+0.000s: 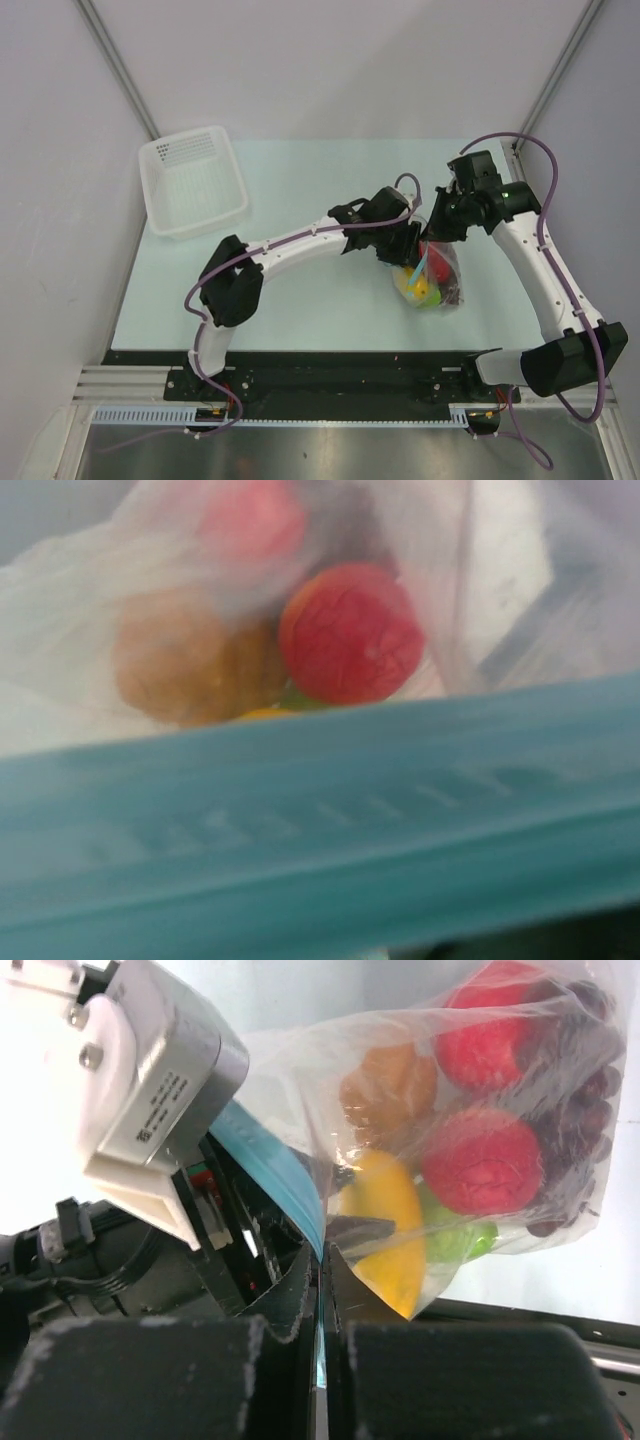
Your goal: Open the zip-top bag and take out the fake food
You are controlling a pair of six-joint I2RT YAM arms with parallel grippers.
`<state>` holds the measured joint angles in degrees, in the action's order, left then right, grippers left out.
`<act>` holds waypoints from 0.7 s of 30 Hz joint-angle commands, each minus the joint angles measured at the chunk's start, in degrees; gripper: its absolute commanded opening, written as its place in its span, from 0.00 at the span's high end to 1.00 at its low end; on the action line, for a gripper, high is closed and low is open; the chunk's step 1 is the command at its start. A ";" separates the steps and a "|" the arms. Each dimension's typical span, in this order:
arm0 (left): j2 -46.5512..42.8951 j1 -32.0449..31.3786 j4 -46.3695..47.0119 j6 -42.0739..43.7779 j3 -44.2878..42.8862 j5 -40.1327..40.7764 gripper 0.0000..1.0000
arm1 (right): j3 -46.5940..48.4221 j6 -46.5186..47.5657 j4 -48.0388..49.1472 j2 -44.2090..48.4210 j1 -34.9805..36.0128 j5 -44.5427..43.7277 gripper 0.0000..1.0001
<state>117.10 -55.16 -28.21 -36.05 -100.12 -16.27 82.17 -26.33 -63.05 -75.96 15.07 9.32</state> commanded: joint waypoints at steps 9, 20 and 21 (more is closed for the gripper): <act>-5.39 -3.12 -8.62 5.64 2.82 1.42 0.18 | -3.77 0.14 1.52 2.93 1.54 -1.94 1.00; -1.27 -3.20 -7.74 4.50 3.18 0.63 0.04 | -5.79 -1.45 2.75 2.66 5.05 -3.52 1.00; -1.26 -3.12 -6.70 4.33 3.09 0.54 0.05 | -5.79 -1.71 2.67 2.75 5.14 -3.52 1.00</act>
<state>114.98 -57.47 -36.77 -31.88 -96.60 -14.37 76.16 -25.93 -63.26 -74.61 18.57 5.08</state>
